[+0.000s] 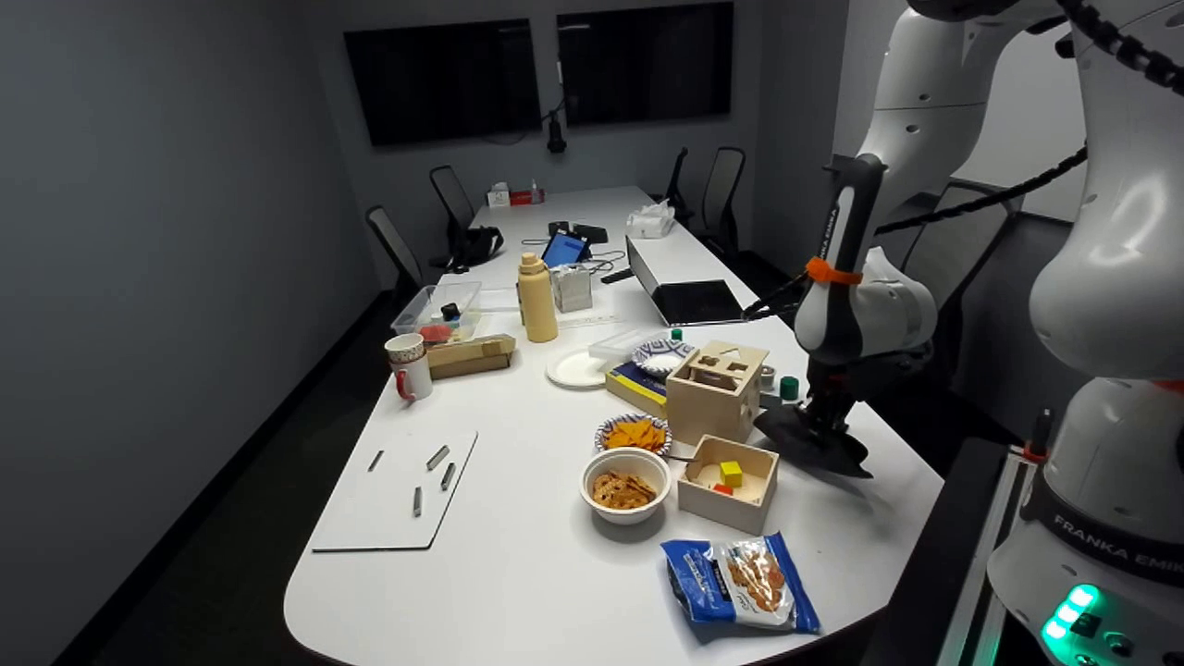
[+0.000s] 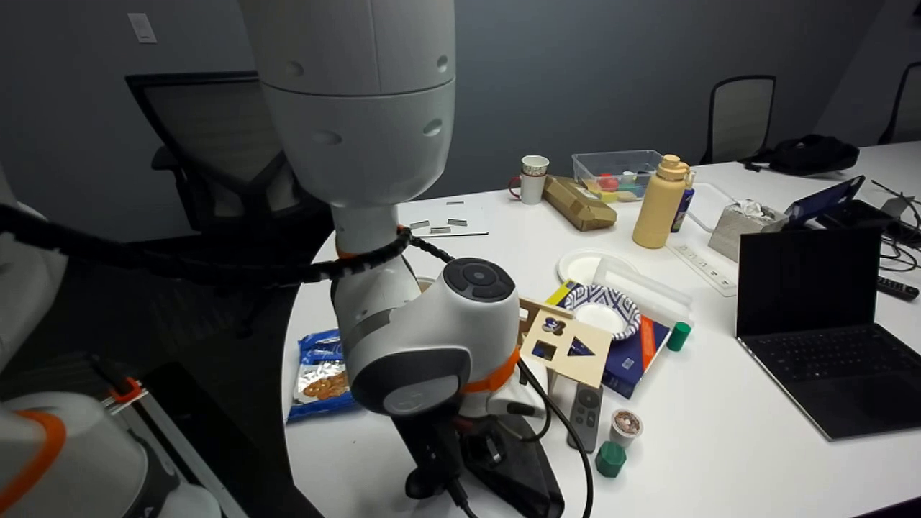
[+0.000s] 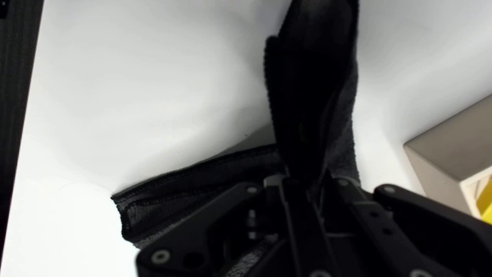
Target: Clean the table with the white cloth
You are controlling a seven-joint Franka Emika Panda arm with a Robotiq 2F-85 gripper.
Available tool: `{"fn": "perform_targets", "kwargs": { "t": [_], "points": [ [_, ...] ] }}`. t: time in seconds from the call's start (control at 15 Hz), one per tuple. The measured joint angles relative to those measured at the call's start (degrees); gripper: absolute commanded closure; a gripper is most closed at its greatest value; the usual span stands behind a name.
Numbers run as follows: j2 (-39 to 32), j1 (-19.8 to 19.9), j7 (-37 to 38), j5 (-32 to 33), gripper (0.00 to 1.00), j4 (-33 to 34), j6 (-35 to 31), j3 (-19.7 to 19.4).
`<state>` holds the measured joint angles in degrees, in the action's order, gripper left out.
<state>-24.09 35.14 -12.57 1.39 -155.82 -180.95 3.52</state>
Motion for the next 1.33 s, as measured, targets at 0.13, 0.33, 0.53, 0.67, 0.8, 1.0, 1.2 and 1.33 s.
{"fn": "perform_targets", "kwargs": {
  "t": [0.13,0.33,0.53,0.67,0.8,1.0,1.2,1.33],
  "points": [
    [1.0,2.6,0.0,0.0,0.97,-0.4,0.0,2.6],
    [3.9,5.6,0.0,0.0,0.97,-1.5,1.1,6.0],
    [8.6,5.3,0.0,0.0,0.97,-1.1,5.3,6.3],
    [13.2,5.0,0.0,0.0,0.97,-1.4,10.1,6.7],
    [17.8,4.8,0.0,-0.6,0.97,-1.1,17.0,8.6],
    [23.8,-3.7,-1.4,-5.5,0.97,-1.2,28.1,5.4],
    [29.0,-14.2,-1.4,-7.2,0.97,-1.2,38.5,0.8],
    [31.4,-20.0,-1.4,-8.2,0.97,-1.3,43.4,-0.9]
  ]
}}
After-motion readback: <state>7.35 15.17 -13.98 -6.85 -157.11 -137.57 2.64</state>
